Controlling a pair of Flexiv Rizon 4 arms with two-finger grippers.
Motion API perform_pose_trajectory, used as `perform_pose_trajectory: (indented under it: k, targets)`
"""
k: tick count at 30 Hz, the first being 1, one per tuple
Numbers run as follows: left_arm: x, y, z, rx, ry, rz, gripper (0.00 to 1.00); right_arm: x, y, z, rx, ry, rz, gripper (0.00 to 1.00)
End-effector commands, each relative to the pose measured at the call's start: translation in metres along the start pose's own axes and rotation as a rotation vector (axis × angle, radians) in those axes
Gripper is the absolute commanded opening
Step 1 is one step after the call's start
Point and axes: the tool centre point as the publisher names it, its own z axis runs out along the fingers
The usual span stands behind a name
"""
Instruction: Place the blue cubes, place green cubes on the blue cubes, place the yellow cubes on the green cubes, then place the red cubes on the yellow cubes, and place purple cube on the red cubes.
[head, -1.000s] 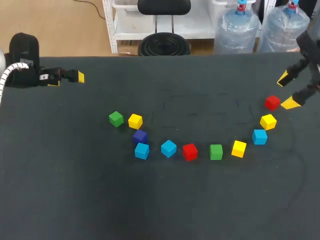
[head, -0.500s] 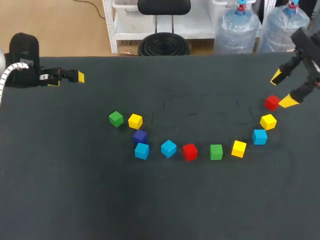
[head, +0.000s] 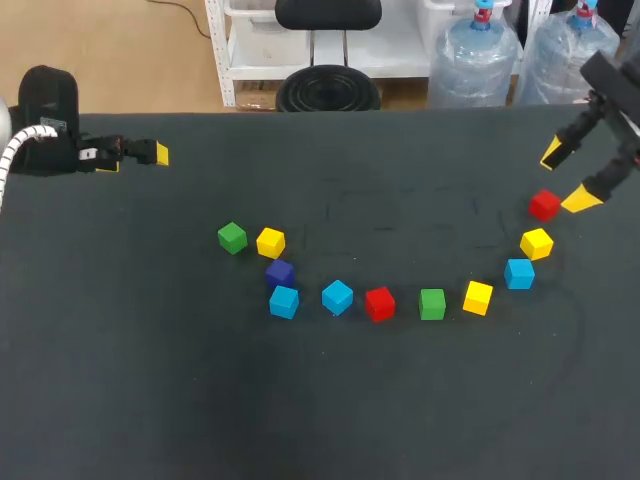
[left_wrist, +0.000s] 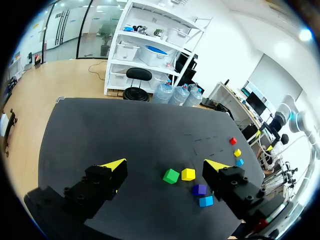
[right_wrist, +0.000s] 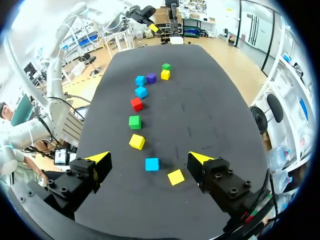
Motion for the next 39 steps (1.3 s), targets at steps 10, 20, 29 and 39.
perform_pose_trajectory:
  k: [10,20,29,39]
  targets:
    - [-0.001,0.001,-0.003,-0.004,0.022,0.099,1.0,0.0,-0.001,0.0,-0.003,-0.001,-0.001,1.0]
    - [0.0,-0.034,-0.002,0.015,0.095,0.425,1.0,0.0,-0.001,0.0,-0.003,-0.001,-0.001,1.0]
    - [0.024,-0.085,0.001,0.189,0.196,0.706,1.0,0.0,-0.001,0.0,-0.003,-0.001,-0.001,1.0]
    - [0.039,-0.115,0.001,0.359,0.33,1.047,1.0,0.0,-0.001,0.0,-0.003,-0.001,-0.001,1.0]
